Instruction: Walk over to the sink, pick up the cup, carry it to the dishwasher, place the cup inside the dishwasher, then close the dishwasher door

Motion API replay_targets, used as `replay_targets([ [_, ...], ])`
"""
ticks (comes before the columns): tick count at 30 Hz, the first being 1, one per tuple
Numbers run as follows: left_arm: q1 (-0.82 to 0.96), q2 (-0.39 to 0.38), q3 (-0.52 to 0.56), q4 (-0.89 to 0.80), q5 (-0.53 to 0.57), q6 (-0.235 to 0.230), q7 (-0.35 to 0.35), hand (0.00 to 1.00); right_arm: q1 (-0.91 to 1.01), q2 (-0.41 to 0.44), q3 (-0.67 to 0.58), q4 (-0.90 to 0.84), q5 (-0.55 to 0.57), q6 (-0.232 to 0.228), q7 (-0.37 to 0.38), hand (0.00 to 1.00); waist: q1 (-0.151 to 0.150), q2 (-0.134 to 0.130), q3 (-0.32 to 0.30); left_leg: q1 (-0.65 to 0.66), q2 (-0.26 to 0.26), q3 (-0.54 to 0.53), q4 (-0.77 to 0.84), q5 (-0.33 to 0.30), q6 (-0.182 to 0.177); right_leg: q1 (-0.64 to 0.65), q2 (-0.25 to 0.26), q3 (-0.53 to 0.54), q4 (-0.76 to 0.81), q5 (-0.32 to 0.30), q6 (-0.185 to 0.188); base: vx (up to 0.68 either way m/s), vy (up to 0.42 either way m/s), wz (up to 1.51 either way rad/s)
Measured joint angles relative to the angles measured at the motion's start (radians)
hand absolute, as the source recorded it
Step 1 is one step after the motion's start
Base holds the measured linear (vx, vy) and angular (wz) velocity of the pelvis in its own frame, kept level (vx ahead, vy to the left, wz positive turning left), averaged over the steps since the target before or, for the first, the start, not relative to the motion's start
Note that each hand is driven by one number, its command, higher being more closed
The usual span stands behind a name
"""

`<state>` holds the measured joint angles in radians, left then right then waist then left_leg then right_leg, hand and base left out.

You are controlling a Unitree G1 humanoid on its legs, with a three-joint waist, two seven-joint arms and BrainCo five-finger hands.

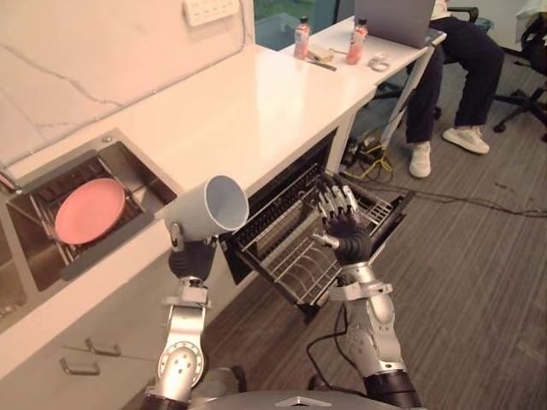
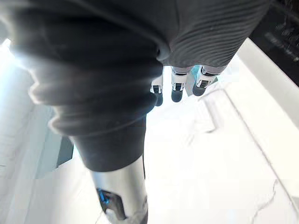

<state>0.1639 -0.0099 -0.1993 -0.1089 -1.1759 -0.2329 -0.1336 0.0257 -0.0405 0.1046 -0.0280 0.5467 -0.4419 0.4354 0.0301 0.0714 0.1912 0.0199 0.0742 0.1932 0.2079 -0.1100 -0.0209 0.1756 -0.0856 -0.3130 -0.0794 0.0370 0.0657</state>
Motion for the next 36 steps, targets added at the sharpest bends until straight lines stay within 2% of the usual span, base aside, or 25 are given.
replay_targets([
  [4,-0.026,-0.001,0.000,0.000,0.002,-0.015,0.002,1.00,0.000,-0.007,0.034,-0.001,0.018,0.000,0.059,0.00,0.000,-0.007,-0.003,0.001,0.005,0.000,-0.003,0.004,-0.004,0.000,0.007,0.000,-0.002,0.008,-0.004,-0.01,-0.009,-0.01],
  [12,-0.033,0.001,-0.015,0.001,0.002,-0.013,0.020,1.00,0.000,-0.007,0.090,-0.001,0.016,0.000,0.063,0.00,0.009,-0.044,-0.025,0.000,0.001,-0.001,-0.003,0.005,-0.001,-0.001,0.005,0.000,-0.007,0.010,-0.001,0.00,0.000,0.00],
  [22,-0.036,0.001,-0.073,0.035,0.042,0.002,0.020,1.00,-0.042,-0.008,0.130,-0.001,-0.001,0.016,0.032,0.00,0.019,-0.043,-0.027,-0.001,-0.012,-0.004,-0.004,0.015,0.009,-0.001,-0.004,-0.003,-0.008,0.016,0.002,-0.04,0.018,0.02],
  [31,-0.038,0.001,-0.121,0.054,0.084,0.018,0.027,1.00,-0.050,-0.008,0.168,0.000,-0.004,0.076,-0.012,0.00,0.025,-0.045,-0.056,-0.006,-0.019,-0.010,-0.006,0.021,0.013,-0.003,-0.014,-0.016,-0.008,0.019,0.003,-0.02,0.011,0.02],
  [36,-0.050,0.001,-0.155,0.075,0.099,0.020,0.036,1.00,-0.083,-0.008,0.177,0.002,-0.018,0.085,-0.043,0.00,0.025,-0.046,-0.058,-0.008,-0.023,-0.023,-0.015,0.032,0.013,-0.002,-0.015,-0.026,-0.008,0.022,0.006,-0.03,0.001,0.08],
])
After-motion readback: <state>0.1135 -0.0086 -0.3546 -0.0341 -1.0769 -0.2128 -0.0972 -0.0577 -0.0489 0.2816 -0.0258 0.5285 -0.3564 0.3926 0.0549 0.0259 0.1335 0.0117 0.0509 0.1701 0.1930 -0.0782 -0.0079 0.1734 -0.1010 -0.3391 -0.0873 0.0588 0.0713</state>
